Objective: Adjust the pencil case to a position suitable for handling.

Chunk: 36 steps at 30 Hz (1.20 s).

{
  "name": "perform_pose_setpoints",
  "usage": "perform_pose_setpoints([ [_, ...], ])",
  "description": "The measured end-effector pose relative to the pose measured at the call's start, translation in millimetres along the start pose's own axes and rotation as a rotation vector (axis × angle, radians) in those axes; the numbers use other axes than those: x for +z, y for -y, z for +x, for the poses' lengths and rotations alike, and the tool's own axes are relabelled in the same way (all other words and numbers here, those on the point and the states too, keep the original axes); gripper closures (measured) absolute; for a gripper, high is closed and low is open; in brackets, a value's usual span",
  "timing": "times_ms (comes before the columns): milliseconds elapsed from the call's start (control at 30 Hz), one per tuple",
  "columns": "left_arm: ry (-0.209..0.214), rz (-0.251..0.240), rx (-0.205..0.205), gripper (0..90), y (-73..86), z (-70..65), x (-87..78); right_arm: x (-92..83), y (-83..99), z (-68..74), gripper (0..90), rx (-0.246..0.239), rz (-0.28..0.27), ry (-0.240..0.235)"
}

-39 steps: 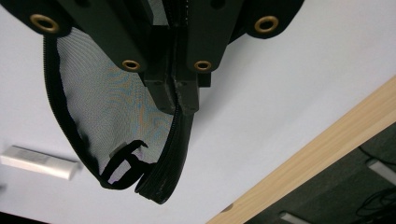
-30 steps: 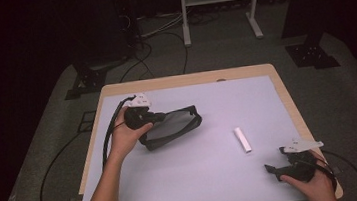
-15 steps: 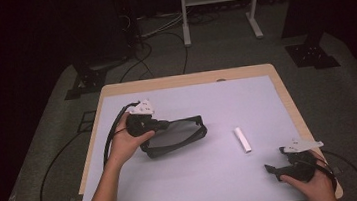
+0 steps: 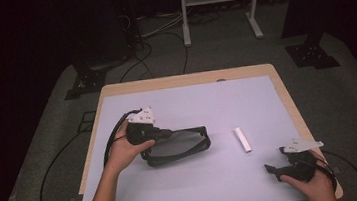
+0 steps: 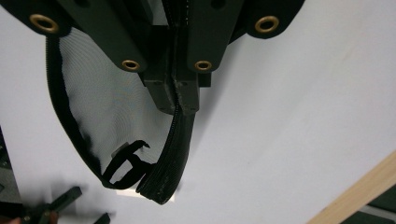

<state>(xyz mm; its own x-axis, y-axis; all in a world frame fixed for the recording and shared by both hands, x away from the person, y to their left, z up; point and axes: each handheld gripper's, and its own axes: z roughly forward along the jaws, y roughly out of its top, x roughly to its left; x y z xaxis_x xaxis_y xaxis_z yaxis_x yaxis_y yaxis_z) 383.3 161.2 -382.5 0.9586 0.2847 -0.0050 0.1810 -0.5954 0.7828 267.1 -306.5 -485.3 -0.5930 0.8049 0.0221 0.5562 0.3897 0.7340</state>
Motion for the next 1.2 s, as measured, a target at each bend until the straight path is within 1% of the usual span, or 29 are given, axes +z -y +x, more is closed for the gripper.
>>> perform_pose_setpoints([
  [100, 0.011, 0.005, 0.006, 88.3, 0.1, -1.3, 1.9, 0.0, 0.0, 0.0, 11.5, 0.0, 0.0, 0.0],
  [200, 0.037, 0.013, 0.016, 88.3, -0.6, -3.9, 5.9, 0.0, 0.0, 0.0, 11.5, 0.0, 0.0, 0.0],
  [367, 0.058, 0.024, 0.03, 88.4, -2.2, -7.3, 10.2, 0.0, 0.0, 0.1, 11.5, -0.001, 0.0, 0.0],
  [400, 0.072, 0.031, 0.036, 88.4, -2.7, -9.0, 12.3, 0.0, 0.0, 0.1, 11.4, -0.001, 0.0, 0.0],
  [467, 0.082, 0.036, 0.044, 88.3, -3.2, -10.5, 14.2, 0.0, 0.0, 0.1, 11.5, -0.001, 0.0, 0.0],
  [567, 0.091, 0.037, 0.047, 88.4, -3.5, -11.6, 15.9, 0.0, 0.0, 0.1, 11.4, -0.001, 0.0, 0.0],
  [667, 0.114, 0.043, 0.055, 88.4, -4.0, -13.8, 20.2, 0.0, 0.0, 0.1, 11.5, -0.001, 0.0, 0.0],
  [733, 0.119, 0.044, 0.058, 88.5, -4.1, -14.0, 20.8, 0.0, 0.0, 0.1, 11.5, -0.001, 0.0, 0.001],
  [1033, 0.171, 0.069, 0.08, 88.4, -4.2, -18.0, 28.7, 0.0, 0.0, 0.1, 11.5, -0.001, 0.0, 0.001],
  [1200, 0.175, 0.084, 0.084, 88.4, -3.4, -18.1, 31.8, 0.0, 0.0, 0.1, 11.4, -0.001, 0.0, 0.001],
])
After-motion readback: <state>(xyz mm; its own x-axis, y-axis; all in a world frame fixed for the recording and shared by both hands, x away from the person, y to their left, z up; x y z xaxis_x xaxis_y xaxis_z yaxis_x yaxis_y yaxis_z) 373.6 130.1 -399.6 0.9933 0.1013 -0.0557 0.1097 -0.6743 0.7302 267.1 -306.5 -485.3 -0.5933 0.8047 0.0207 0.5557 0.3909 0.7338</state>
